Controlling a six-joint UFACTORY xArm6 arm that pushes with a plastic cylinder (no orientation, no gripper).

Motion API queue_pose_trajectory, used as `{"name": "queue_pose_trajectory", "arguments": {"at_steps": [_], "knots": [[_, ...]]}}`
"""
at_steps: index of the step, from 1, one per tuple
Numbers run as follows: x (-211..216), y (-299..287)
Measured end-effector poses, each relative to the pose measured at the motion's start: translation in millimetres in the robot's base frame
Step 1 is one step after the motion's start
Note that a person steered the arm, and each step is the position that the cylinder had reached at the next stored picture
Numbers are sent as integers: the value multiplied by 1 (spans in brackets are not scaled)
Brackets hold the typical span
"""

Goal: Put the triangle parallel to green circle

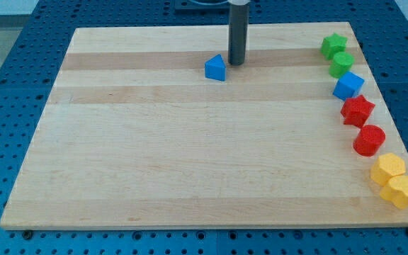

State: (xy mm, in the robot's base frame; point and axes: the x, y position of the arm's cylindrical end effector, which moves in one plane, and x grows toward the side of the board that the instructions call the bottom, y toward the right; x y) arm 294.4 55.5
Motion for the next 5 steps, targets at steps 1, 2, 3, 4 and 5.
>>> {"name": "queue_pose_trajectory", "arguments": {"at_steps": [1,2,3,4,5], "knots": [[-23,44],[-43,90],[-60,132],[-66,179],[-66,213]]}}
